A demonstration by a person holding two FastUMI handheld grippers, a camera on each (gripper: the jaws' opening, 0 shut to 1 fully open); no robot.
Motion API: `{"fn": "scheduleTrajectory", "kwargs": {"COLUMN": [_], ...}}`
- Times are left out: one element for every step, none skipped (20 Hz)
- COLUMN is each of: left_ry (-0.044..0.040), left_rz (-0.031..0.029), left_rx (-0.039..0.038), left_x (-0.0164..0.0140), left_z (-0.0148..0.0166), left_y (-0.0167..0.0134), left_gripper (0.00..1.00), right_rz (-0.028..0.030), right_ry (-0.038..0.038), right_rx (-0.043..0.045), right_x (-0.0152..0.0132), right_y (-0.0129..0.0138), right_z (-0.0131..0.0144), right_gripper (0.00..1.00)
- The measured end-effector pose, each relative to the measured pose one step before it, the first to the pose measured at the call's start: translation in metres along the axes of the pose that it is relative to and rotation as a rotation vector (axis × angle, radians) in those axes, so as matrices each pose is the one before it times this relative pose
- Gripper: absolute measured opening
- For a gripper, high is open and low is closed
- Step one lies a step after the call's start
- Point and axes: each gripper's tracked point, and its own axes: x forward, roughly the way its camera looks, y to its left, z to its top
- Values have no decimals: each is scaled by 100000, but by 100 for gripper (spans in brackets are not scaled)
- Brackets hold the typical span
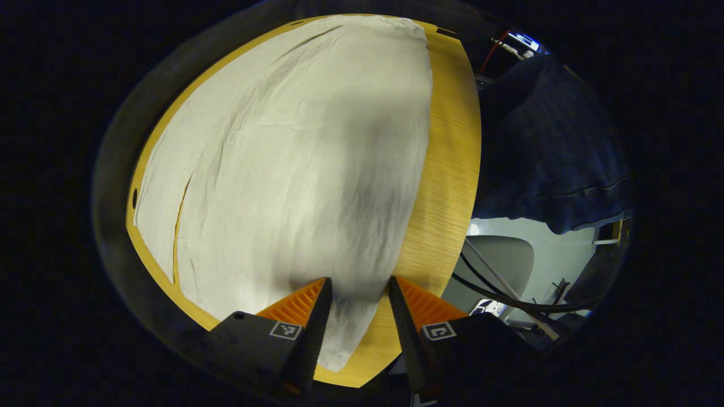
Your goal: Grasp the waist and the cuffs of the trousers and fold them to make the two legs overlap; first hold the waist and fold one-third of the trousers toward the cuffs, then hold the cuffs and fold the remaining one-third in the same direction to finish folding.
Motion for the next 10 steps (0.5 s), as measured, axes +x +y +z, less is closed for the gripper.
{"fn": "scheduleTrajectory", "kwargs": {"left_ry": [937,1029,1381,1011,612,1131,1079,974,38,485], "left_rz": [152,177,270,325,658,463,153,-99,-155,102], "left_rx": [266,-601,-1116,-279,-378,-538,-292,379,801,233], "left_x": [-67,-30,205,-44,154,12,56,-130,39,4], "left_z": [69,7,-167,82,-24,62,-36,43,-52,-22], "left_y": [272,266,271,172,273,67,282,-3,-8,3], "left_gripper": [56,51,39,32,18,10,2,0,0,0], "right_rz": [909,1125,1186,1155,1273,1574,1543,1613,1625,1759], "right_ry": [712,901,800,868,932,979,995,1028,1278,1315], "right_rx": [-1012,-1183,-1318,-1490,-1565,-1640,-1726,-1690,-1503,-1333], "right_x": [112,95,139,28,139,86,162,171,177,168], "right_y": [-6,-89,-45,-117,-104,-23,-123,-262,-149,-71], "right_z": [6,-320,-184,-293,-197,-320,-274,-409,-206,-564], "right_gripper": [96,96,96,96,96,96,95,97,97,98]}}
